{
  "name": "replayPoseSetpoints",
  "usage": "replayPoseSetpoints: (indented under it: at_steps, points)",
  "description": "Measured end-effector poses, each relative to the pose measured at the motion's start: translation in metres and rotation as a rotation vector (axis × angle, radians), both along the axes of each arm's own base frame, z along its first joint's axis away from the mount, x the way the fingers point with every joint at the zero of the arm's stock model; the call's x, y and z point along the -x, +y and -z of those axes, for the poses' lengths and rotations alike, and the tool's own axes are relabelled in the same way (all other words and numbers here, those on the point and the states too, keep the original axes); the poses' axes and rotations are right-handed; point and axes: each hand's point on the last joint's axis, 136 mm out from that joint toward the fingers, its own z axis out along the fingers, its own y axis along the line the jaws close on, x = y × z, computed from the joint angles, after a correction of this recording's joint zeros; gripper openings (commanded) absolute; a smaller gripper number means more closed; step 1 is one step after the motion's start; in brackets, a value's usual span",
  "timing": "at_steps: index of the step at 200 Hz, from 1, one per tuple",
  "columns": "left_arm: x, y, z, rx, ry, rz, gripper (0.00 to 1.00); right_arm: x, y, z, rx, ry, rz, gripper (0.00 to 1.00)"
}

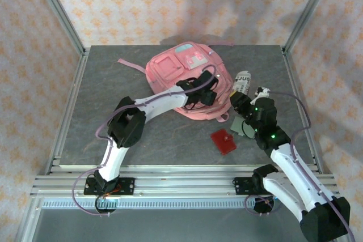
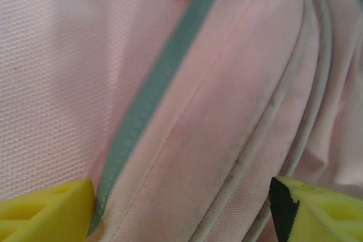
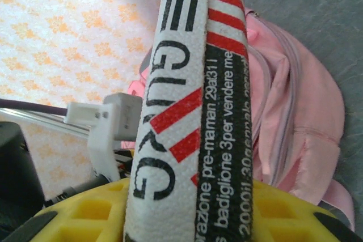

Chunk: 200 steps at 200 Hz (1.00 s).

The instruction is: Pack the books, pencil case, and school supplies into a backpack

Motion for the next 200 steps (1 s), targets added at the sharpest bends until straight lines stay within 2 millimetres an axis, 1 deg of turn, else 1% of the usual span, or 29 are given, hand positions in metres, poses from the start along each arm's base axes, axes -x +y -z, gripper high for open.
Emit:
replayPoseSetpoints:
  at_steps: [13,42,58,69,83,90,95,111,116,124,130,137,178,190,200]
  points:
    - [-0.002,0.003,0.002,-0.069,-0.032,0.007,0.75,0.001,0.0,0.004,-0.001,0.011,-0.004,0.32]
    - [-0.014,0.014,-0.008,-0.158,-0.103,0.003,0.71,0.005,0.003,0.016,-0.009,0.04,-0.02,0.33]
    - [-0.017,0.016,-0.011,-0.19,-0.133,0.012,0.74,0.006,0.003,0.02,-0.008,0.051,-0.025,0.33]
    - [-0.019,0.016,-0.01,-0.209,-0.143,0.022,0.77,0.006,0.004,0.021,-0.009,0.052,-0.028,0.33]
    - [-0.021,0.015,-0.005,-0.225,-0.148,0.032,0.77,0.007,0.004,0.02,-0.01,0.052,-0.031,0.33]
    - [-0.022,0.015,-0.002,-0.232,-0.149,0.037,0.72,0.007,0.004,0.02,-0.01,0.052,-0.031,0.33]
    - [-0.022,0.015,0.001,-0.238,-0.15,0.04,0.66,0.007,0.004,0.021,-0.01,0.052,-0.031,0.33]
    - [-0.022,0.014,0.009,-0.251,-0.159,0.055,0.3,0.007,0.004,0.021,-0.01,0.052,-0.031,0.33]
    - [-0.021,0.013,0.011,-0.256,-0.164,0.059,0.24,0.007,0.004,0.021,-0.011,0.053,-0.031,0.33]
    - [-0.021,0.012,0.014,-0.269,-0.173,0.061,0.09,0.007,0.005,0.021,-0.014,0.055,-0.033,0.33]
    - [-0.022,0.012,0.016,-0.28,-0.177,0.062,0.04,0.007,0.005,0.022,-0.014,0.057,-0.032,0.32]
    - [-0.023,0.013,0.019,-0.298,-0.18,0.067,0.0,0.007,0.005,0.023,-0.016,0.06,-0.032,0.32]
    - [-0.026,0.018,0.014,-0.32,-0.198,0.049,0.0,0.009,0.004,0.032,-0.013,0.079,-0.03,0.32]
    - [-0.027,0.019,0.007,-0.315,-0.194,0.048,0.0,0.009,0.005,0.034,-0.015,0.085,-0.033,0.32]
    - [-0.03,0.019,-0.004,-0.297,-0.19,0.048,0.0,0.008,0.006,0.037,-0.017,0.091,-0.04,0.32]
